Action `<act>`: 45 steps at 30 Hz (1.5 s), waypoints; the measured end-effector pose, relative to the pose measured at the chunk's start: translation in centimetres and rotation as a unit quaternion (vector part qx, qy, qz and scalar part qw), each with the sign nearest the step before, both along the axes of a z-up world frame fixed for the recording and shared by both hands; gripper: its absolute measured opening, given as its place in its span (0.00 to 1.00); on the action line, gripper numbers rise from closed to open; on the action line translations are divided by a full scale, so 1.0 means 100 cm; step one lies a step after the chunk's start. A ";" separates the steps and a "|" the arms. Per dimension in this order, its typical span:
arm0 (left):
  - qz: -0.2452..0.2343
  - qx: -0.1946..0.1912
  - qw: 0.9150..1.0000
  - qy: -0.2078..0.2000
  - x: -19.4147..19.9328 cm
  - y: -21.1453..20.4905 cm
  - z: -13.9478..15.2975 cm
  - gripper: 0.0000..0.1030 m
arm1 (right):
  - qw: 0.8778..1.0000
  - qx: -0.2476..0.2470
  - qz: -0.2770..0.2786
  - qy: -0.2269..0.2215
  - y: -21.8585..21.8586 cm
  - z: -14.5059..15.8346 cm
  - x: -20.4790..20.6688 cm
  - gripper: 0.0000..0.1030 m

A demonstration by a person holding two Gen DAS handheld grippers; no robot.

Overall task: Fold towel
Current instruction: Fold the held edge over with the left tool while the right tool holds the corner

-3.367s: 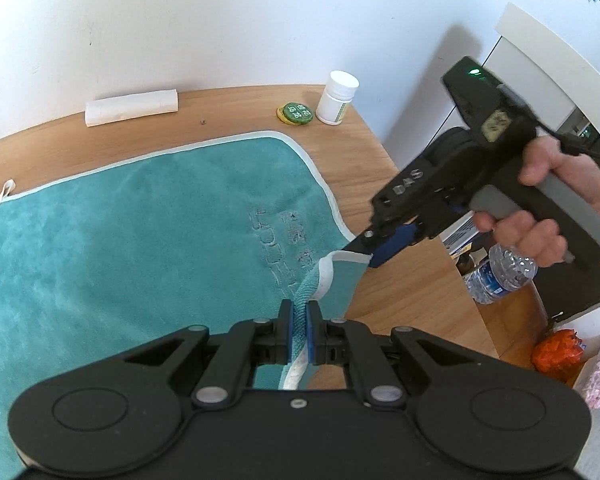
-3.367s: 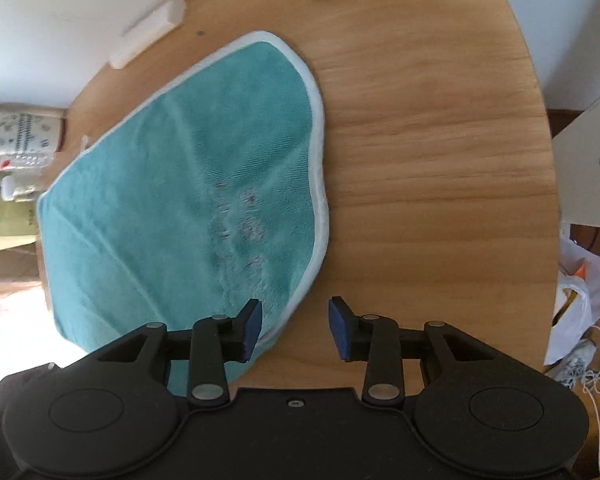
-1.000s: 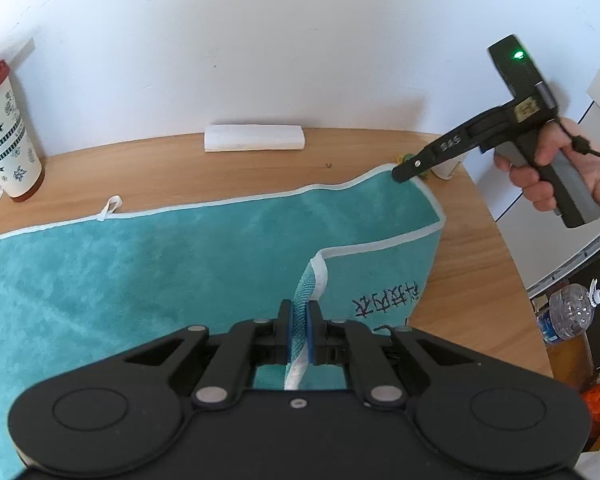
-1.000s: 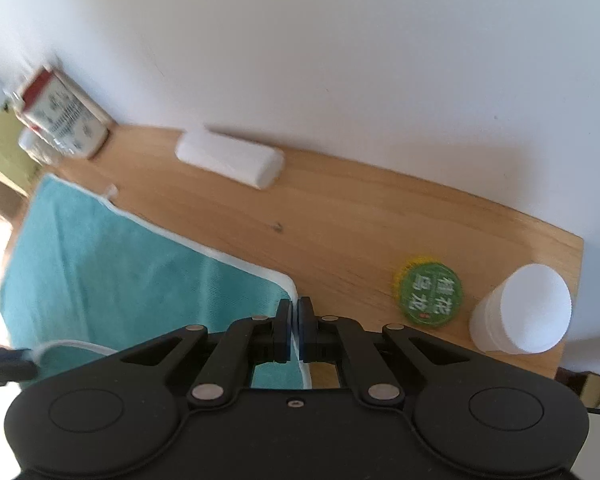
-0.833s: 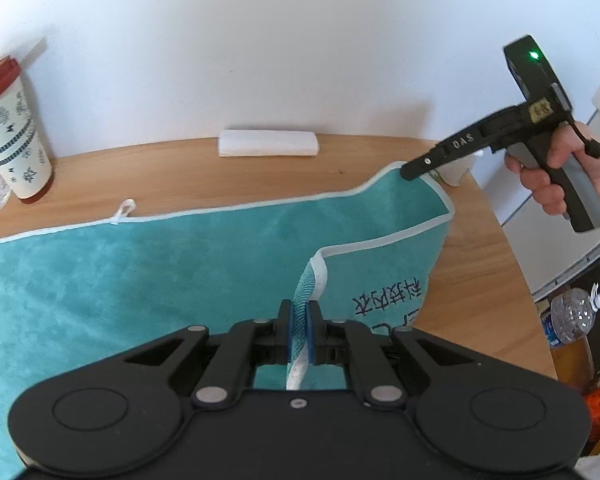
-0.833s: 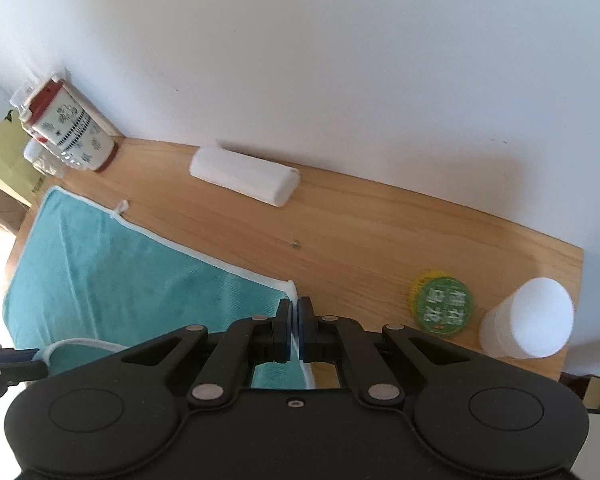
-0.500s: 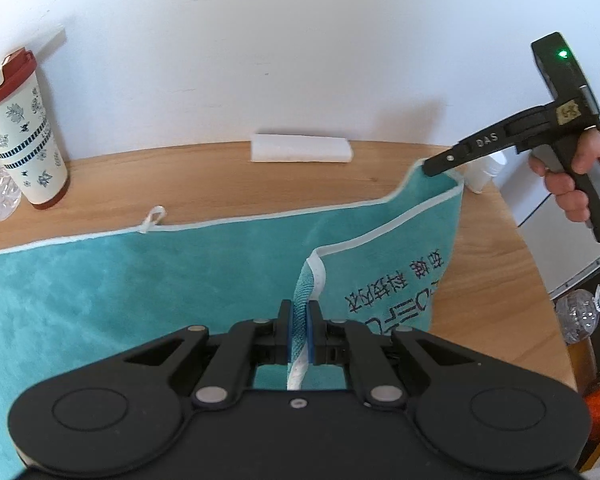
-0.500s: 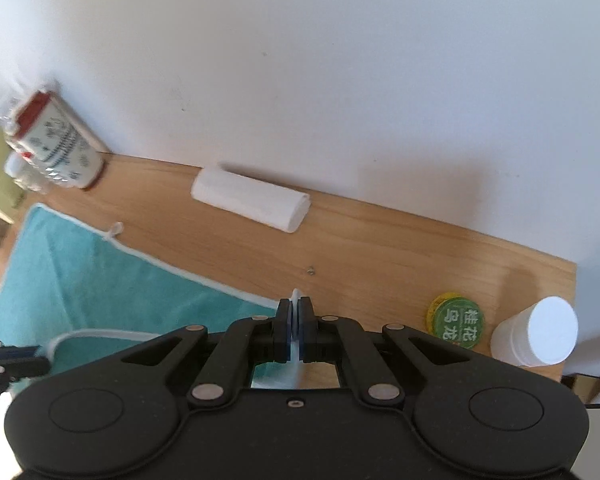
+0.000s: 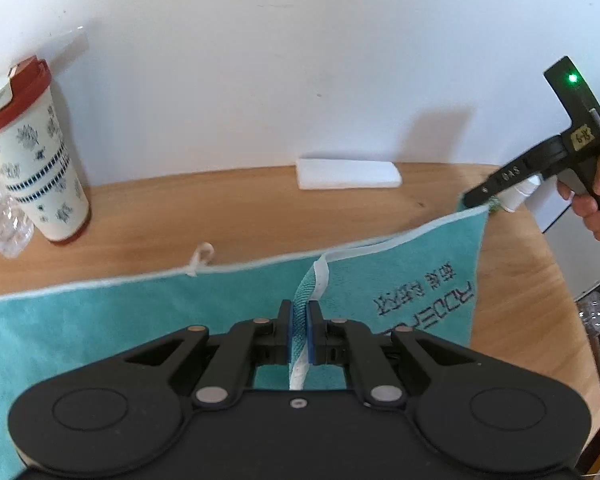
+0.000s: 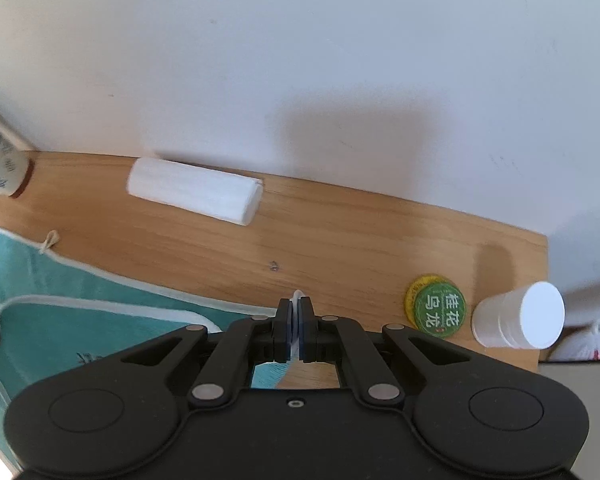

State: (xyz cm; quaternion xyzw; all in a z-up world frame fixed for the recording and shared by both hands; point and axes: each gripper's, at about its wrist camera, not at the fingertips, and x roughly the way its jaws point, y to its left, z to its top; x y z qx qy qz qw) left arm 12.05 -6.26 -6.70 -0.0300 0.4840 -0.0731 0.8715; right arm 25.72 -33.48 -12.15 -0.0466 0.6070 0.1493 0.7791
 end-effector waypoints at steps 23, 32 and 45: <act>-0.041 0.013 0.998 0.053 0.050 0.025 -0.039 0.06 | 0.996 -0.086 -0.036 0.008 -0.015 -0.018 0.008 0.20; -0.040 0.014 0.997 0.062 0.051 0.027 -0.047 0.06 | 0.996 -0.078 -0.001 -0.042 -0.022 0.011 -0.013 0.26; -0.043 0.017 0.997 0.064 0.057 0.025 -0.046 0.06 | 0.996 -0.039 -0.076 0.008 -0.006 -0.025 -0.012 0.35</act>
